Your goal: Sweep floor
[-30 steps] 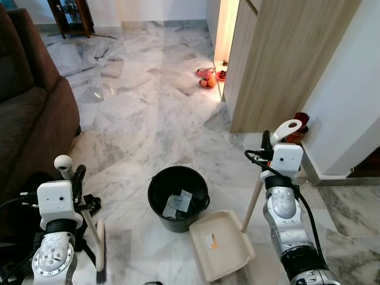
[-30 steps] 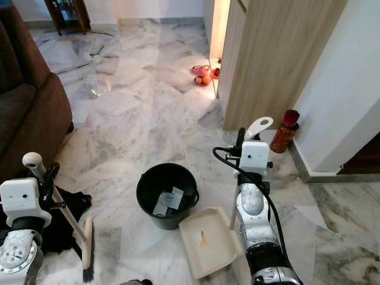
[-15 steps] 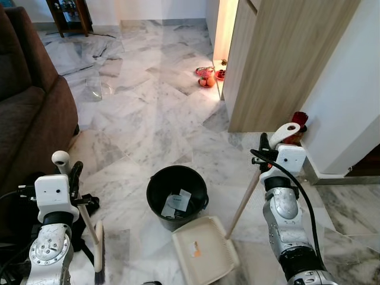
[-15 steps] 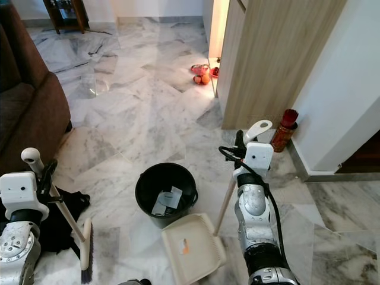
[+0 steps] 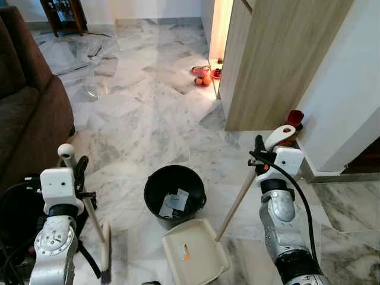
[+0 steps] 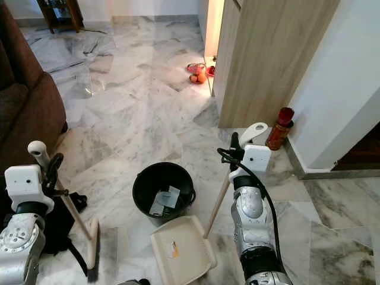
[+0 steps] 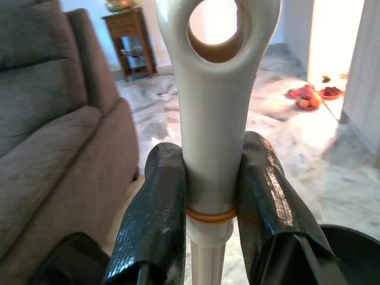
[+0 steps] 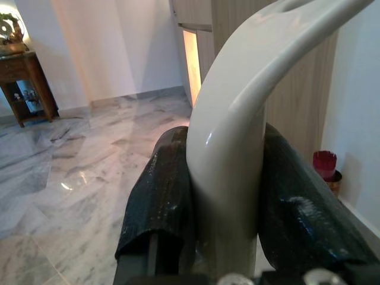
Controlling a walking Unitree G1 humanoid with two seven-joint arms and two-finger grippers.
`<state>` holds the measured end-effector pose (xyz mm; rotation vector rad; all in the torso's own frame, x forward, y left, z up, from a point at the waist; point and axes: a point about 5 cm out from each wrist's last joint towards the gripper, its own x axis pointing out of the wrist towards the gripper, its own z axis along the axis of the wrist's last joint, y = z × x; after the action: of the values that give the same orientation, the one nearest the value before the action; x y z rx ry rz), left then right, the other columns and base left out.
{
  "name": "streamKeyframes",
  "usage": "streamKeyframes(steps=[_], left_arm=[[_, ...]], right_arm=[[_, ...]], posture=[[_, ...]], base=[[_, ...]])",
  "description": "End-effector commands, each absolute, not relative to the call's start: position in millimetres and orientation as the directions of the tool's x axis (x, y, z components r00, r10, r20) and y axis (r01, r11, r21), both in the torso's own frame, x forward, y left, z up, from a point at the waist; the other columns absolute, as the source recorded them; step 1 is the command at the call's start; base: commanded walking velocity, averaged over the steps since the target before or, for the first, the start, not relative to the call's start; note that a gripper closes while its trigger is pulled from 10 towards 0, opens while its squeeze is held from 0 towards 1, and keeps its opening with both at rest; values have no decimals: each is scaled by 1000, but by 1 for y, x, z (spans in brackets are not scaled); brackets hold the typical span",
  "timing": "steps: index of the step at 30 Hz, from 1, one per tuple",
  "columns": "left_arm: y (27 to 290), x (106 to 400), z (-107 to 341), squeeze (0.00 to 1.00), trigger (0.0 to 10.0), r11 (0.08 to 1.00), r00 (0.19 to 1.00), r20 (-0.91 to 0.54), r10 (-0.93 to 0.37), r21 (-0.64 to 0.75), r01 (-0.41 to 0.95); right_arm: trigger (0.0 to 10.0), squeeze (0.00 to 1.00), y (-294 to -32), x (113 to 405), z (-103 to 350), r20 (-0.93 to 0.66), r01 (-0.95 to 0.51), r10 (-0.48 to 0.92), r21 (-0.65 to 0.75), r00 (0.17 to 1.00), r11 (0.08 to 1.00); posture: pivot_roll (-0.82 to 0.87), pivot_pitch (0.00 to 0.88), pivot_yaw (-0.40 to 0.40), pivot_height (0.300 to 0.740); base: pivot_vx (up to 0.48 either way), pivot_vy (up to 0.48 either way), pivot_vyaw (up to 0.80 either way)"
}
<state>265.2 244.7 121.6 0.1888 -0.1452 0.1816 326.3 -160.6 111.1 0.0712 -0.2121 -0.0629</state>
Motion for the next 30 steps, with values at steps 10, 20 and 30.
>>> streamKeyframes(steps=[10, 20, 30], left_arm=[[238, 282, 130, 0, 10000, 975, 979, 188, 82, 190, -118], [235, 274, 122, 0, 10000, 976, 979, 175, 101, 175, -132], [235, 272, 120, 0, 10000, 974, 976, 181, 124, 166, -155]], right_arm=[[10000, 0, -163, 323, 123, 271, 87, -113, 105, 956, 991], [10000, 0, -163, 323, 122, 265, 68, -89, 88, 960, 994], [10000, 0, -163, 323, 122, 258, 62, -82, 86, 963, 994]], posture=[[40, 108, 75, 740], [41, 113, 46, 740], [49, 145, 25, 740]], base=[[0, 0, 0], [0, 0, 0], [0, 0, 0]])
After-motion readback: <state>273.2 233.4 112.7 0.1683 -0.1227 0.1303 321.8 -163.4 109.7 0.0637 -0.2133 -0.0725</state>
